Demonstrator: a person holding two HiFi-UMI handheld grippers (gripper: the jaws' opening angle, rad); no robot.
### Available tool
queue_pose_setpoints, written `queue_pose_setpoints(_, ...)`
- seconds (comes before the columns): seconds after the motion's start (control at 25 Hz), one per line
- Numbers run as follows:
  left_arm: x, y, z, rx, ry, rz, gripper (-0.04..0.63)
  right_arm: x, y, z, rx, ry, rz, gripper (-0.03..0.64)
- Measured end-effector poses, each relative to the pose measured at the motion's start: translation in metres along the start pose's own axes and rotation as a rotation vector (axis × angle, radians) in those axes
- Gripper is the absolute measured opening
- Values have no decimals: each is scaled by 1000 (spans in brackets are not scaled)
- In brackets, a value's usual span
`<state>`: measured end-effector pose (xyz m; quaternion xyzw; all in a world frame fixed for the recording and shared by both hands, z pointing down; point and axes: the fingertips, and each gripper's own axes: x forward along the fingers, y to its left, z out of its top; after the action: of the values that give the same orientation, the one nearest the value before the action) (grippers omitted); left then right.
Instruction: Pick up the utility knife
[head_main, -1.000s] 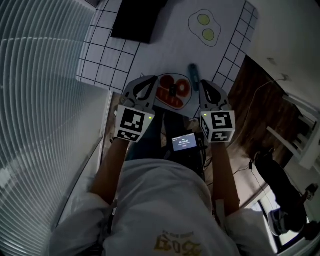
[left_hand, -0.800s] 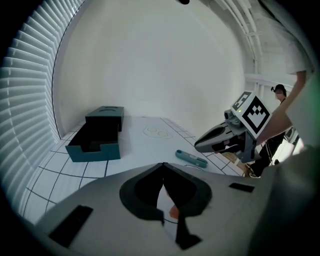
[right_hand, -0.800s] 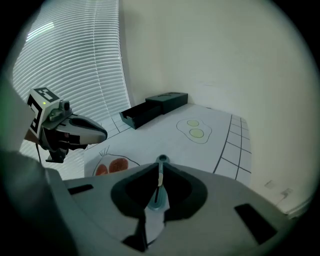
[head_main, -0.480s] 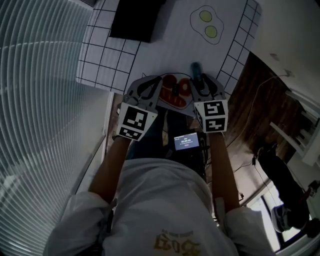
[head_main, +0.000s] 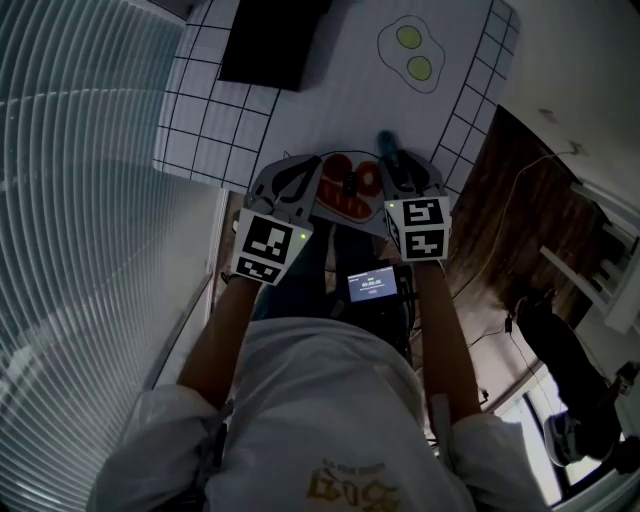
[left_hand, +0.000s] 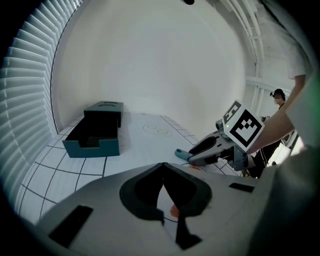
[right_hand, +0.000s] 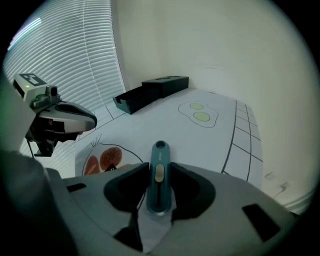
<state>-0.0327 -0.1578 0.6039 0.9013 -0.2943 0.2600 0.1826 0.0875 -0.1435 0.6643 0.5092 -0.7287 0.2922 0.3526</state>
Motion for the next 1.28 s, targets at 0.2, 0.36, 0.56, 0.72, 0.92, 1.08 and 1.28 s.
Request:
queue_pose_setpoints(0.2,0,1,6,4,-7,9,8,-1,-2,3,10,-13,11,138)
queue_pose_setpoints(0.36,-2,3,13,1,-18,18,8,-10,-8,11,11,-38,0,138)
queue_pose_setpoints(0.56,0,6,24,2,-32,27,8,-19,-19,21,15,-66,-14,138)
queue_pose_setpoints(0.72,-2,8,37,6,-57,39,8,-28,-22,33,37,-125,-16,138)
queue_pose_setpoints(0.92,-7,9,55,28,-83,53,8,-45,-25,51,72,-196,-20,138)
queue_pose_setpoints(1.08,-14,9,74,49,-121,70,8,-64,-30,67,91,-249,-41,137)
queue_pose_setpoints(1.28,-27,10,98,62,-168,93,8,-92,-34,89,103,-325,-52,137)
